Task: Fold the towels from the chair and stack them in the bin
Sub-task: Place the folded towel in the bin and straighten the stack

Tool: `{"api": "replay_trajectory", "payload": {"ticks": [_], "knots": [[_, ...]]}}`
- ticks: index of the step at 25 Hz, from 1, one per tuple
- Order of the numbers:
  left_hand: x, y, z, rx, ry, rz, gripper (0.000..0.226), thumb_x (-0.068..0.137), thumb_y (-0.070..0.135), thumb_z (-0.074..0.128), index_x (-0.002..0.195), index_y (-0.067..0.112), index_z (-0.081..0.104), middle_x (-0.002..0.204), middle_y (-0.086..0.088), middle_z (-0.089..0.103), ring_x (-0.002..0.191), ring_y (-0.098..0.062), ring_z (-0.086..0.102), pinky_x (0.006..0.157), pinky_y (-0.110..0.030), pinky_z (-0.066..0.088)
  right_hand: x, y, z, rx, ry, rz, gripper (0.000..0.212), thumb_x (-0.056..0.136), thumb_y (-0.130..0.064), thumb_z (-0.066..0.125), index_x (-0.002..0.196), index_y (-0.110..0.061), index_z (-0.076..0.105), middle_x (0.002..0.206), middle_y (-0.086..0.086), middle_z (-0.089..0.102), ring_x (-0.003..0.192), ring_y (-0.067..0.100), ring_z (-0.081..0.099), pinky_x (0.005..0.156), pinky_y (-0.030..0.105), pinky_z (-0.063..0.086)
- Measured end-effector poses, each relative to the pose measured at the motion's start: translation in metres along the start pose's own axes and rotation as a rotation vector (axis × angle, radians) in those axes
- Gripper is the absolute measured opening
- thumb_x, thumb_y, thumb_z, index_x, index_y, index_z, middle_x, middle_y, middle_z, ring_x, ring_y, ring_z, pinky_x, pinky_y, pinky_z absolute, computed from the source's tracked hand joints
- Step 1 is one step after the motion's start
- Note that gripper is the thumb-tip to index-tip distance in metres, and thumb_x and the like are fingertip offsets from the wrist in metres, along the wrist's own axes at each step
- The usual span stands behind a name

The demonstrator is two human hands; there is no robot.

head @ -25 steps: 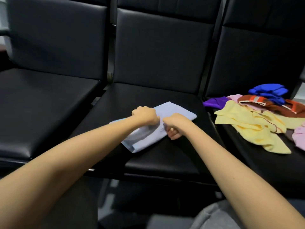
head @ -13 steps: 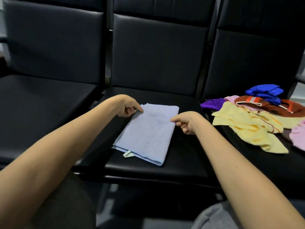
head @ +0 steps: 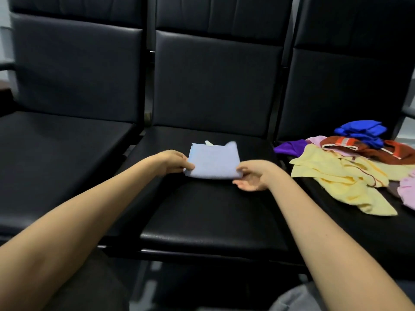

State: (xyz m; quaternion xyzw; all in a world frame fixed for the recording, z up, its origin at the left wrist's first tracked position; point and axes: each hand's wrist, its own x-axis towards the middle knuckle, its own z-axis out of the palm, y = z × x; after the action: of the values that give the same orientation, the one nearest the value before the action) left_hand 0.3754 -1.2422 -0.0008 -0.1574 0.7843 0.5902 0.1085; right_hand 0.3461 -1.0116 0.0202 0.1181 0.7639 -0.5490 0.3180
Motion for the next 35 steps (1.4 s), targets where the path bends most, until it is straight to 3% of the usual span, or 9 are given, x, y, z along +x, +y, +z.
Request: {"api": "replay_trajectory", "payload": {"ticks": [4, 6, 10, 16, 21, 24, 29, 32, 35], "knots": [[-0.007, 0.009, 0.001, 0.216, 0.034, -0.097, 0.009, 0.087, 0.02, 0.066, 0.089, 0.014, 0.059, 0.084, 0.001, 0.059, 0.086, -0.011, 0.055, 0.081, -0.024, 0.042, -0.002, -0.004, -0.007, -0.49, 0.13, 0.047, 0.014, 0.091, -0.017, 0.05, 0.079, -0.011, 0.046, 0.064, 0.003, 0.052, 0.038, 0.006, 0.031, 0.033, 0.013, 0.024], [-0.008, 0.016, 0.005, 0.369, 0.091, -0.095, 0.023, 0.091, 0.034, 0.058, 0.083, 0.013, 0.058, 0.075, 0.0, 0.059, 0.077, -0.014, 0.054, 0.069, -0.024, 0.039, 0.004, -0.009, -0.011, -0.575, 0.221, -0.061, 0.019, 0.092, -0.025, 0.049, 0.079, -0.011, 0.047, 0.063, 0.004, 0.05, 0.045, 0.01, 0.034, 0.041, 0.017, 0.028], [0.006, 0.014, 0.017, 0.333, 0.29, 0.0, 0.041, 0.087, 0.037, 0.061, 0.062, 0.01, 0.043, 0.058, -0.002, 0.045, 0.053, -0.015, 0.04, 0.05, -0.025, 0.03, 0.034, 0.0, 0.004, -0.324, 0.348, -0.32, 0.021, 0.089, -0.03, 0.053, 0.081, -0.01, 0.051, 0.075, 0.005, 0.05, 0.068, 0.02, 0.048, 0.057, 0.025, 0.036], [0.031, 0.009, 0.026, 0.239, 0.5, 0.35, 0.018, 0.088, 0.025, 0.059, 0.077, 0.012, 0.051, 0.075, 0.002, 0.054, 0.075, -0.018, 0.052, 0.058, -0.028, 0.036, 0.06, 0.003, 0.023, -0.002, 0.557, -0.721, 0.012, 0.09, -0.021, 0.055, 0.083, -0.012, 0.058, 0.077, -0.002, 0.055, 0.075, 0.015, 0.049, 0.055, 0.023, 0.035], [0.049, 0.002, 0.04, 0.53, 0.553, 0.131, 0.046, 0.098, 0.037, 0.039, 0.128, 0.001, 0.044, 0.13, -0.016, 0.047, 0.118, -0.034, 0.048, 0.092, -0.037, 0.039, 0.087, -0.012, 0.024, -0.336, 0.492, -0.484, 0.038, 0.091, -0.033, 0.049, 0.116, -0.004, 0.055, 0.116, 0.011, 0.058, 0.101, 0.026, 0.056, 0.075, 0.03, 0.04], [0.049, 0.006, 0.056, 0.635, 0.597, 0.091, 0.047, 0.098, 0.032, 0.042, 0.134, 0.003, 0.035, 0.133, -0.019, 0.042, 0.12, -0.035, 0.046, 0.092, -0.039, 0.039, 0.088, -0.017, 0.028, -0.403, 0.425, -0.416, 0.03, 0.087, -0.024, 0.054, 0.11, -0.005, 0.053, 0.107, 0.011, 0.058, 0.093, 0.026, 0.056, 0.069, 0.029, 0.039], [0.049, 0.017, 0.042, 0.202, 0.442, 0.005, 0.038, 0.088, 0.015, 0.059, 0.12, -0.002, 0.048, 0.119, -0.013, 0.059, 0.112, -0.031, 0.057, 0.079, -0.031, 0.042, 0.069, -0.027, 0.013, -0.02, 0.242, -0.264, 0.037, 0.086, -0.026, 0.063, 0.114, -0.003, 0.053, 0.106, 0.009, 0.057, 0.091, 0.022, 0.055, 0.074, 0.029, 0.043], [0.031, 0.027, 0.04, -0.14, 0.286, 0.041, 0.006, 0.084, 0.006, 0.062, 0.083, 0.008, 0.057, 0.084, -0.008, 0.056, 0.08, -0.024, 0.058, 0.067, -0.03, 0.04, 0.058, -0.021, -0.003, 0.286, 0.138, -0.181, 0.031, 0.091, -0.023, 0.059, 0.115, -0.004, 0.055, 0.094, 0.006, 0.058, 0.094, 0.023, 0.057, 0.08, 0.032, 0.046], [0.024, 0.03, 0.042, -0.291, 0.163, 0.145, 0.033, 0.081, -0.001, 0.055, 0.062, 0.019, 0.037, 0.065, -0.004, 0.038, 0.056, -0.018, 0.042, 0.052, -0.027, 0.026, 0.049, -0.003, -0.013, 0.395, 0.138, -0.255, 0.038, 0.092, -0.02, 0.06, 0.122, 0.002, 0.054, 0.1, 0.009, 0.062, 0.098, 0.026, 0.059, 0.081, 0.033, 0.049]]}}
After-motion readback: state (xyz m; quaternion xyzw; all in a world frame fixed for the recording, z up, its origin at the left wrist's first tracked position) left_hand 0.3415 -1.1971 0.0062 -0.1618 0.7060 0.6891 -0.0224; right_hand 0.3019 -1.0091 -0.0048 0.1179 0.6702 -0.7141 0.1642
